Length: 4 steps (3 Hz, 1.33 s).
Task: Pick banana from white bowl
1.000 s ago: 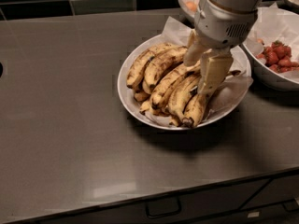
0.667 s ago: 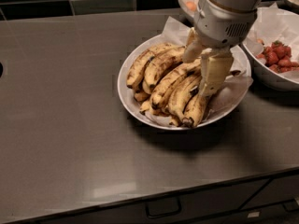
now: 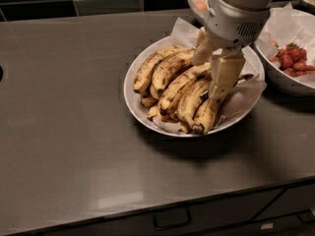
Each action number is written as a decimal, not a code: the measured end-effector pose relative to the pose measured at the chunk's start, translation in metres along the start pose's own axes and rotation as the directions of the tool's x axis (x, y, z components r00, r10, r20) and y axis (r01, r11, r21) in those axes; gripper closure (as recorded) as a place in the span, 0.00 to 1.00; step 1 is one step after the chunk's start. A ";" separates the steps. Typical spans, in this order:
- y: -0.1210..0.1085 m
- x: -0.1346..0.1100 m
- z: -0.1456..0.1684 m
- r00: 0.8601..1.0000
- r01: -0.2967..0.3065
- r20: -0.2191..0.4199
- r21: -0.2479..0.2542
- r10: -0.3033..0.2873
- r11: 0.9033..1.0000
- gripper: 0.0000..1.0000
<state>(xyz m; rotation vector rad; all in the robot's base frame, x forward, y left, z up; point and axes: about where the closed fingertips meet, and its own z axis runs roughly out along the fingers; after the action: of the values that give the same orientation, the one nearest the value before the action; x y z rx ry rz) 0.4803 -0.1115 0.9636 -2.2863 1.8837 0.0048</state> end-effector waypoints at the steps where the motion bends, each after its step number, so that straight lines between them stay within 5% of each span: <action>1: 0.000 0.000 0.000 1.000 0.000 0.000 0.000 0.000 1.000 0.43; 4: 0.000 0.000 0.003 1.000 -0.001 0.007 -0.007 0.002 1.000 0.45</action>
Offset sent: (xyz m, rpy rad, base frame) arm -0.0233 -0.0130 -0.0036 -0.0544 0.1062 0.0092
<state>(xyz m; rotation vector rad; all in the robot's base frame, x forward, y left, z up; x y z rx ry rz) 0.4805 -0.1109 0.9607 -2.2863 1.8850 0.0186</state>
